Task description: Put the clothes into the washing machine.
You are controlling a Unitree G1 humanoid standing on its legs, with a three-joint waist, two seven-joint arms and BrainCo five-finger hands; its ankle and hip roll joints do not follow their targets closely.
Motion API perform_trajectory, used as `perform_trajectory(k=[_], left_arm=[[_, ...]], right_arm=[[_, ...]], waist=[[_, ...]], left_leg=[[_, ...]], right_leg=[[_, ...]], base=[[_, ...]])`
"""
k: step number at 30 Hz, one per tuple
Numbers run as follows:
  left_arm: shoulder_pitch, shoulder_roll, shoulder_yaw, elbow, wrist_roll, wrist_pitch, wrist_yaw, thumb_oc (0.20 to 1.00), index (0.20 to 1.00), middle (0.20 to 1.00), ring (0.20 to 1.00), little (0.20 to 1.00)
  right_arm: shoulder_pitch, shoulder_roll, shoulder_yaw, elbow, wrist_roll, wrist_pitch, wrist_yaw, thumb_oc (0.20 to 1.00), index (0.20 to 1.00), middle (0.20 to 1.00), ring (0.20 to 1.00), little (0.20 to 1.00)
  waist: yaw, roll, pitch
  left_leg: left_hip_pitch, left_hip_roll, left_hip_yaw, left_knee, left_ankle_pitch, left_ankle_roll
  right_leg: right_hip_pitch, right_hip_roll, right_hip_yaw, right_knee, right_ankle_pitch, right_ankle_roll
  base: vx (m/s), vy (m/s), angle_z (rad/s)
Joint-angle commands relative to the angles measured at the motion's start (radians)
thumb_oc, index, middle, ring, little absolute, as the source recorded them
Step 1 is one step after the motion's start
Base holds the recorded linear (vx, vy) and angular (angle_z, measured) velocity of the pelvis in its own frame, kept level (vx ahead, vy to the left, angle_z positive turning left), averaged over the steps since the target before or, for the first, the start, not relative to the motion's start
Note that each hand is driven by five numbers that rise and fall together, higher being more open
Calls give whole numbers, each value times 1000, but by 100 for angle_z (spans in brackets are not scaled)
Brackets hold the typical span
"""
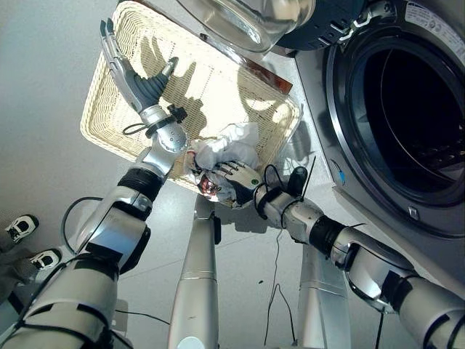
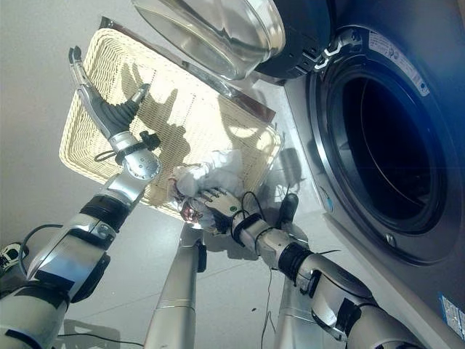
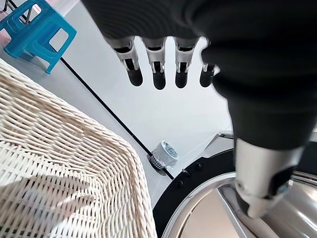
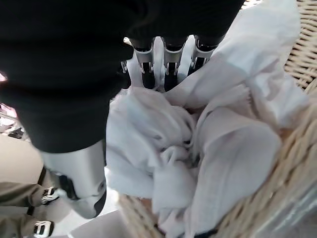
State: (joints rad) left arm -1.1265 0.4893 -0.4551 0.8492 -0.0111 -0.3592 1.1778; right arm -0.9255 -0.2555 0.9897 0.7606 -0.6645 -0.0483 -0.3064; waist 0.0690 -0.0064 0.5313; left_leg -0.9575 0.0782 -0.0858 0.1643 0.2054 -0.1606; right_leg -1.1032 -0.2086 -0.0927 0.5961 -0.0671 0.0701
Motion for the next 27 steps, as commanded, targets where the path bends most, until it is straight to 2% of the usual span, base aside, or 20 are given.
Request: perform_trajectory(k=[1, 6, 7, 9, 10, 27], left_arm=[[-71, 12, 25, -21, 69, -30, 27, 1000, 1000, 1000, 1000, 1000], [-74, 5, 14, -37, 75, -31, 29, 1000, 1000, 1000, 1000, 1000], [-72, 0, 11, -43, 80, -30, 30, 1000, 1000, 1000, 1000, 1000], [-68, -4, 10, -51, 86, -31, 31, 1000, 1000, 1000, 1000, 1000], [-64, -6, 14, -54, 90, -35, 31, 1000, 1000, 1000, 1000, 1000], [-45, -34, 21, -106, 124, -46, 46, 1000, 1000, 1000, 1000, 1000]], right_arm=[[-14, 32, -13, 36, -38, 22, -4, 1000, 1000, 1000, 1000, 1000], [-37, 24, -29, 70, -33, 32, -28, 1000, 1000, 1000, 1000, 1000], [-43, 22, -34, 79, -35, 26, -39, 887, 887, 887, 887, 887], [-52, 18, -43, 83, -35, 21, -47, 379, 379, 379, 379, 379], [-58, 15, -46, 87, -33, 13, -49, 200, 200, 200, 200, 200], [-114, 23, -59, 119, -14, 12, -43, 200, 200, 200, 200, 200]], waist=[[2, 84, -11], [6, 93, -11], [8, 97, -11], [9, 101, -11], [10, 102, -11], [28, 120, -11]], left_leg=[[-66, -45, 22, 117, -47, 86], [-71, -50, 22, 120, -48, 88], [-73, -51, 22, 121, -47, 89], [-74, -53, 21, 121, -47, 89], [-73, -54, 21, 120, -47, 89], [-66, -60, 21, 104, -39, 89]], right_leg=[[54, 35, -23, -198, 165, 35], [46, 32, -23, -195, 170, 35], [42, 30, -21, -194, 172, 36], [39, 29, -20, -192, 174, 37], [39, 29, -20, -196, 175, 37], [38, 22, -25, -211, 186, 41]], base=[[0, 0, 0], [5, 4, 1], [18, 12, 4], [11, 6, 3], [0, 0, 0], [0, 0, 0]])
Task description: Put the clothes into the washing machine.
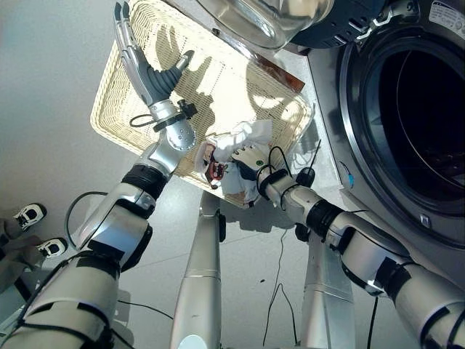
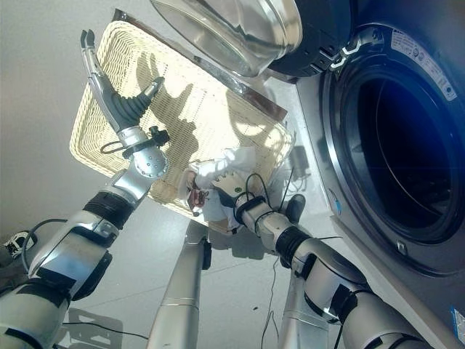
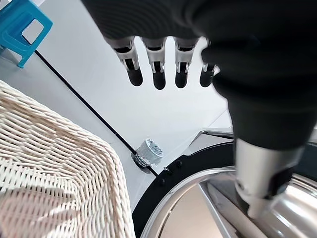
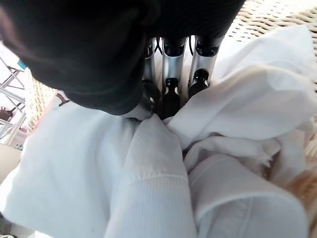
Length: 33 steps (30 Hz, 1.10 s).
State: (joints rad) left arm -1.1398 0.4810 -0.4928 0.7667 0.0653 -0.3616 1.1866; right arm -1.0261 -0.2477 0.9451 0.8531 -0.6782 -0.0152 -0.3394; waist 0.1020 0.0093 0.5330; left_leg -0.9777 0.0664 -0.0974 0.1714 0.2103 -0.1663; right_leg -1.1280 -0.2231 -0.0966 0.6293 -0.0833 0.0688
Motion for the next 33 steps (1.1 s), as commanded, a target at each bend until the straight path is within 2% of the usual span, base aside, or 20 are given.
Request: perform_trajectory(k=[1, 13, 14, 15, 16, 17, 24, 33], left_arm=[[-33, -27, 60, -24, 49, -42, 37, 1000, 1000, 1000, 1000, 1000], [-38, -29, 51, -28, 47, -32, 39, 1000, 1000, 1000, 1000, 1000], [-39, -27, 50, -26, 45, -33, 38, 1000, 1000, 1000, 1000, 1000], [-39, -27, 49, -25, 45, -34, 38, 1000, 1000, 1000, 1000, 1000], [-40, -27, 48, -23, 46, -36, 38, 1000, 1000, 1000, 1000, 1000], [-37, -27, 51, -25, 49, -38, 37, 1000, 1000, 1000, 1000, 1000], [-24, -29, 53, -35, 98, -43, 43, 1000, 1000, 1000, 1000, 1000], [-1, -31, 55, -50, 110, -47, 59, 1000, 1000, 1000, 1000, 1000]], right_arm=[[-15, 17, -13, 30, 0, -23, -11, 200, 200, 200, 200, 200], [-32, 15, -10, 37, 53, -28, -16, 200, 200, 200, 200, 200], [-32, 13, -13, 37, 75, -29, -31, 269, 269, 269, 269, 269], [-32, 13, -14, 37, 81, -29, -36, 401, 401, 401, 401, 401], [-32, 15, -22, 40, 100, -37, -54, 846, 846, 846, 846, 846], [-33, 15, -30, 40, 106, -43, -58, 1000, 1000, 1000, 1000, 1000], [-52, -2, -58, -37, 92, -177, -161, 1000, 1000, 1000, 1000, 1000], [-36, -23, -29, -64, 53, -219, -164, 1000, 1000, 1000, 1000, 1000]], waist=[[-4, 105, -13], [0, 107, -13], [0, 107, -13], [0, 107, -13], [0, 108, -13], [0, 110, -13], [2, 118, -13], [2, 124, -13]], left_leg=[[-46, -48, 32, 96, -44, 94], [-38, -45, 31, 81, -37, 91], [-37, -45, 31, 81, -37, 91], [-37, -45, 31, 81, -36, 91], [-35, -46, 30, 79, -36, 91], [-32, -46, 29, 78, -37, 91], [-34, -49, 30, 81, -36, 88], [-32, -45, 31, 76, -37, 87]], right_leg=[[63, 36, -22, -243, 202, 43], [69, 32, -27, -250, 206, 47], [69, 32, -27, -251, 207, 46], [69, 32, -27, -251, 207, 46], [70, 33, -26, -252, 208, 46], [72, 33, -25, -255, 210, 47], [67, 30, -23, -252, 209, 49], [64, 30, -19, -249, 202, 51]], base=[[0, 0, 0], [0, 0, 0], [0, 0, 0], [0, 0, 0], [0, 0, 0], [0, 0, 0], [0, 0, 0], [-2, 11, 0]])
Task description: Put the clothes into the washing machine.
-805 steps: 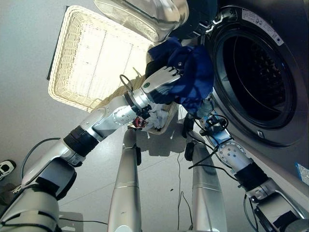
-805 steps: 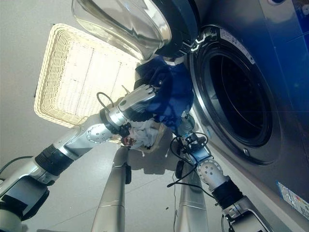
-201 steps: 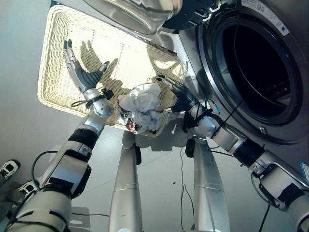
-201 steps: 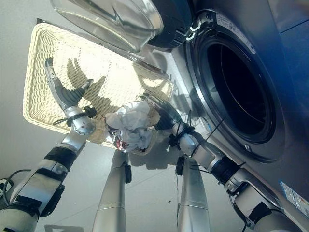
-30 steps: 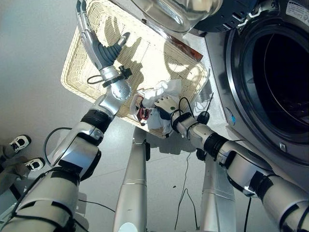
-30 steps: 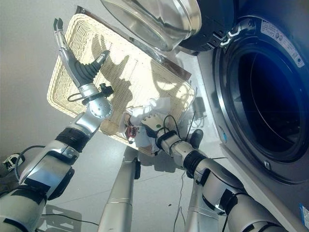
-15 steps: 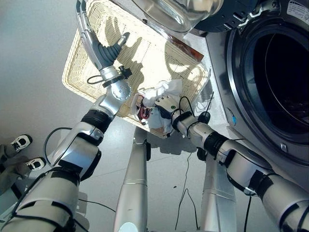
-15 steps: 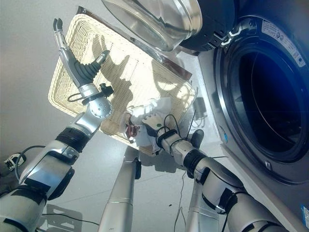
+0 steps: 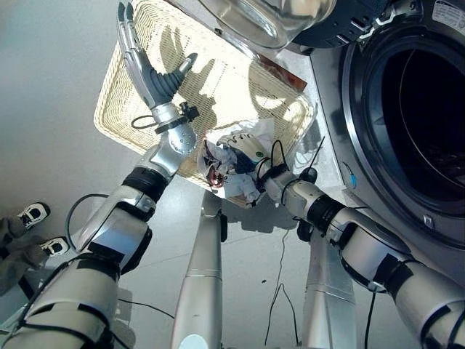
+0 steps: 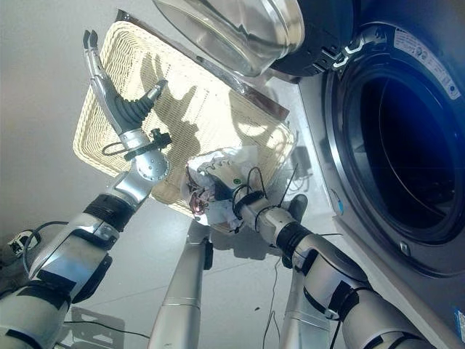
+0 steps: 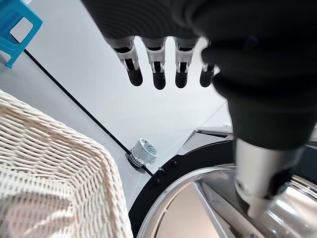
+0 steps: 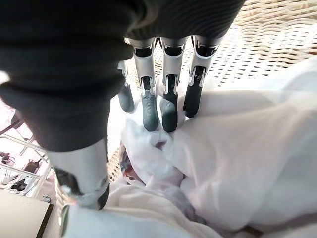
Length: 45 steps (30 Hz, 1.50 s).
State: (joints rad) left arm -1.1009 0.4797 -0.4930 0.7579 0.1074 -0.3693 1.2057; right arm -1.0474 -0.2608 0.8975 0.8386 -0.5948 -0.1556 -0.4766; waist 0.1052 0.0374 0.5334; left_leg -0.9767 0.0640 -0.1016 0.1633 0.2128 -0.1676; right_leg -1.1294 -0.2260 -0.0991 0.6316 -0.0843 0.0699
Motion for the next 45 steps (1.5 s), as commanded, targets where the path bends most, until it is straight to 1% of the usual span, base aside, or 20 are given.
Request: perform_trajectory(k=[1, 3, 4, 5, 9, 13, 14, 18, 19, 23, 25, 26, 31, 32, 34, 40, 41, 42, 43, 45], left_arm=[[-40, -29, 55, -41, 67, -40, 40, 1000, 1000, 1000, 1000, 1000], [-42, -24, 54, -43, 64, -39, 38, 1000, 1000, 1000, 1000, 1000], [-47, -23, 52, -41, 63, -36, 35, 1000, 1000, 1000, 1000, 1000], [-49, -23, 51, -42, 64, -33, 35, 1000, 1000, 1000, 1000, 1000], [-56, -14, 43, -45, 56, -28, 29, 1000, 1000, 1000, 1000, 1000], [-71, -5, 33, -36, 42, -29, 23, 1000, 1000, 1000, 1000, 1000], [-77, -2, 29, -31, 39, -29, 20, 1000, 1000, 1000, 1000, 1000], [-89, -1, 19, -22, 40, -30, 17, 1000, 1000, 1000, 1000, 1000], [-92, -1, 18, -23, 43, -25, 17, 1000, 1000, 1000, 1000, 1000], [-96, -2, 16, -24, 39, -23, 16, 1000, 1000, 1000, 1000, 1000], [-96, -3, 17, -23, 42, -25, 15, 1000, 1000, 1000, 1000, 1000], [-98, -5, 16, -21, 47, -24, 17, 1000, 1000, 1000, 1000, 1000], [-102, -7, 13, -22, 47, -23, 19, 1000, 1000, 1000, 1000, 1000], [-102, -9, 14, -20, 50, -24, 24, 1000, 1000, 1000, 1000, 1000], [-101, -11, 16, -20, 51, -26, 27, 1000, 1000, 1000, 1000, 1000], [-97, -18, 24, -24, 60, -24, 31, 1000, 1000, 1000, 1000, 1000], [-98, -17, 25, -25, 58, -23, 31, 1000, 1000, 1000, 1000, 1000], [-98, -18, 25, -25, 57, -23, 31, 1000, 1000, 1000, 1000, 1000], [-98, -20, 27, -25, 57, -22, 32, 1000, 1000, 1000, 1000, 1000], [-97, -21, 28, -24, 59, -24, 34, 1000, 1000, 1000, 1000, 1000]], right_arm=[[-15, -10, 19, -49, -31, -78, -27, 1000, 1000, 1000, 1000, 1000], [-8, -12, 28, -41, -40, -80, -17, 1000, 1000, 1000, 1000, 1000], [-8, -10, 32, -29, -41, -81, 2, 1000, 1000, 1000, 1000, 1000], [-6, -9, 39, -18, -38, -85, 43, 1000, 1000, 1000, 1000, 1000], [5, -10, 63, -1, -29, -83, 106, 1000, 1000, 1000, 1000, 1000], [12, -5, 78, 47, -40, -49, 135, 1000, 1000, 1000, 1000, 1000], [11, -2, 80, 71, -47, -24, 155, 1000, 1000, 1000, 1000, 1000], [11, 1, 86, 106, -54, 6, 191, 1000, 1000, 1000, 1000, 1000], [10, 2, 87, 118, -59, 25, 202, 1000, 1000, 1000, 1000, 1000], [14, 2, 82, 158, -73, 61, 248, 1000, 1000, 1000, 1000, 1000], [14, 2, 79, 167, -85, 67, 271, 1000, 1000, 1000, 1000, 1000], [11, 1, 80, 173, -98, 80, 297, 1000, 1000, 1000, 1000, 1000], [6, 0, 83, 184, -117, 104, 325, 1000, 1000, 1000, 1000, 1000], [3, 0, 81, 188, -129, 133, 352, 1000, 1000, 1000, 1000, 1000], [5, 1, 83, 192, -139, 153, 367, 1000, 1000, 1000, 1000, 1000], [4, 4, 80, 197, -176, 166, 382, 1000, 1000, 1000, 1000, 1000], [6, 6, 79, 197, -194, 177, 394, 517, 517, 517, 517, 517], [6, 7, 80, 197, -199, 180, 397, 385, 385, 385, 385, 385], [5, 7, 83, 200, -203, 181, 402, 200, 200, 200, 200, 200], [3, 6, 84, 201, -209, 181, 410, 200, 200, 200, 200, 200]], waist=[[-1, 96, -13], [-1, 93, -13], [-1, 90, -13], [0, 89, -13], [0, 85, -13], [1, 81, -13], [1, 77, -13], [1, 73, -13], [1, 72, -13], [1, 74, -13], [1, 74, -13], [0, 74, -13], [0, 79, -13], [-2, 82, -13], [-2, 84, -13], [-4, 87, -13], [-5, 86, -13], [-5, 86, -13], [-5, 86, -13], [-6, 86, -13]], left_leg=[[-33, -43, 36, 84, -39, 88], [-33, -42, 36, 82, -39, 88], [-34, -41, 37, 83, -39, 87], [-34, -41, 36, 83, -39, 86], [-36, -39, 33, 82, -39, 87], [-35, -38, 33, 81, -39, 87], [-37, -36, 33, 80, -40, 87], [-45, -34, 32, 81, -39, 86], [-46, -34, 32, 80, -38, 86], [-48, -34, 32, 78, -37, 87], [-48, -35, 33, 77, -37, 87], [-49, -35, 33, 77, -37, 87], [-49, -34, 34, 74, -35, 86], [-50, -34, 37, 72, -35, 86], [-55, -33, 38, 74, -35, 85], [-61, -32, 42, 72, -33, 84], [-62, -32, 43, 73, -33, 84], [-61, -32, 43, 71, -32, 84], [-61, -33, 44, 70, -32, 84], [-62, -32, 44, 70, -32, 84]], right_leg=[[66, 33, -17, -251, 203, 50], [69, 32, -20, -255, 203, 51], [70, 32, -20, -256, 203, 52], [70, 31, -21, -256, 203, 52], [69, 31, -22, -254, 202, 52], [72, 30, -26, -256, 204, 53], [72, 29, -28, -259, 206, 54], [67, 28, -32, -258, 208, 54], [66, 28, -33, -260, 210, 54], [64, 28, -35, -263, 211, 54], [64, 29, -35, -266, 214, 54], [62, 28, -35, -265, 215, 54], [58, 27, -35, -265, 215, 54], [55, 28, -32, -266, 216, 54], [50, 28, -30, -266, 216, 53], [41, 30, -27, -266, 217, 52], [41, 31, -27, -267, 218, 52], [41, 32, -27, -267, 218, 52], [41, 32, -27, -268, 219, 52], [38, 32, -26, -266, 218, 52]], base=[[0, 0, 0], [0, 0, 0], [0, 0, 0], [0, 0, 0], [0, 0, 0], [0, 0, 0], [0, 0, 0], [3, -18, 0], [0, 0, 0], [0, 0, 0], [0, 0, 0], [0, 0, 0], [0, 0, 0], [0, 0, 0], [0, 0, 0], [0, 0, 0], [0, 0, 0], [0, 0, 0], [0, 0, 0], [0, 0, 0]])
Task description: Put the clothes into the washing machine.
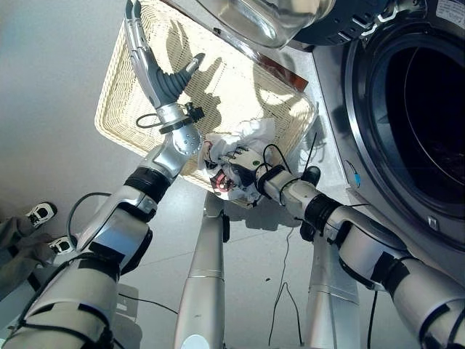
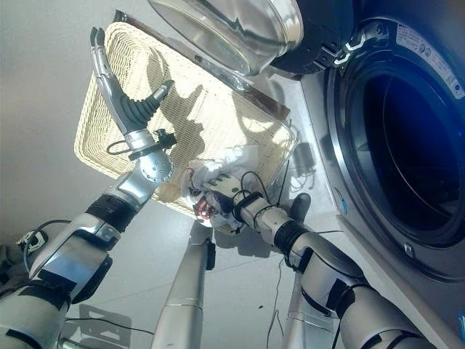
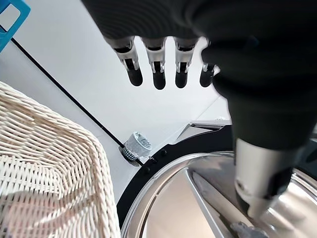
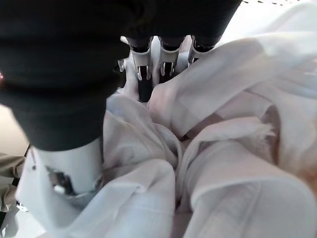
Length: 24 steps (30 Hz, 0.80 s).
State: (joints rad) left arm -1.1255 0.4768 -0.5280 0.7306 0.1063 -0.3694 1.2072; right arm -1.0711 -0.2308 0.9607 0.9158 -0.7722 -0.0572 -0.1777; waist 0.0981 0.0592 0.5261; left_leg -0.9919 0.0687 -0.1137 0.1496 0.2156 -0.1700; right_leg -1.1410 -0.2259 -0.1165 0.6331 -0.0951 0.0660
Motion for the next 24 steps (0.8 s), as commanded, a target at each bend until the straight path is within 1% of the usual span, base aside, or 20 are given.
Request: perform_trajectory(k=[1, 4, 11, 16, 19, 20, 21, 23, 24], left_arm=[[-73, -16, 64, 4, 60, -26, 33, 1000, 1000, 1000, 1000, 1000], [-71, -16, 66, -2, 61, -25, 35, 1000, 1000, 1000, 1000, 1000], [-70, -14, 70, -2, 57, -28, 34, 1000, 1000, 1000, 1000, 1000], [-62, -18, 80, -7, 63, -31, 34, 1000, 1000, 1000, 1000, 1000], [-60, -20, 80, -8, 59, -31, 35, 1000, 1000, 1000, 1000, 1000], [-59, -20, 82, -9, 58, -32, 36, 1000, 1000, 1000, 1000, 1000], [-57, -20, 83, -11, 53, -34, 35, 1000, 1000, 1000, 1000, 1000], [-55, -18, 87, -16, 38, -39, 30, 1000, 1000, 1000, 1000, 1000], [-56, -15, 87, -16, 22, -44, 21, 1000, 1000, 1000, 1000, 1000]], right_arm=[[28, -25, 23, 124, -37, 83, 117, 200, 200, 200, 200, 200], [37, -25, 26, 124, -48, 94, 115, 200, 200, 200, 200, 200], [50, -34, 16, 133, -63, 89, 97, 200, 200, 200, 200, 200], [58, -34, 8, 133, -61, 81, 98, 200, 200, 200, 200, 200], [66, -36, 4, 133, -32, 81, 99, 200, 200, 200, 200, 200], [69, -35, -1, 132, -4, 85, 108, 200, 200, 200, 200, 200], [76, -36, -5, 129, 78, 97, 122, 200, 200, 200, 200, 200], [104, -28, -46, 126, 356, 110, 144, 200, 200, 200, 200, 200], [118, -21, -83, 127, 547, 100, 164, 200, 200, 200, 200, 200]], waist=[[0, 63, -6], [0, 63, -6], [-6, 55, -6], [-9, 55, -6], [-10, 56, -6], [-11, 56, -6], [-12, 57, -6], [-15, 58, -6], [-15, 58, -6]], left_leg=[[-47, -36, 57, 84, -35, 86], [-48, -35, 57, 82, -34, 86], [-46, -32, 59, 80, -35, 87], [-44, -33, 62, 80, -36, 87], [-43, -32, 63, 80, -36, 87], [-41, -32, 65, 79, -36, 88], [-42, -32, 66, 79, -36, 89], [-43, -29, 68, 76, -33, 89], [-40, -28, 69, 75, -31, 90]], right_leg=[[48, 33, -8, -267, 230, 56], [49, 34, -7, -268, 229, 55], [50, 37, -6, -269, 231, 55], [50, 41, -5, -268, 231, 54], [51, 41, -4, -266, 229, 53], [50, 43, -3, -266, 229, 53], [51, 43, -2, -266, 228, 52], [48, 44, -2, -263, 227, 48], [50, 45, -2, -260, 225, 45]], base=[[0, 0, 0], [0, 0, 0], [0, 0, 0], [0, 0, 0], [0, 0, 0], [0, 0, 0], [0, 0, 0], [0, 0, 0], [0, 0, 0]])
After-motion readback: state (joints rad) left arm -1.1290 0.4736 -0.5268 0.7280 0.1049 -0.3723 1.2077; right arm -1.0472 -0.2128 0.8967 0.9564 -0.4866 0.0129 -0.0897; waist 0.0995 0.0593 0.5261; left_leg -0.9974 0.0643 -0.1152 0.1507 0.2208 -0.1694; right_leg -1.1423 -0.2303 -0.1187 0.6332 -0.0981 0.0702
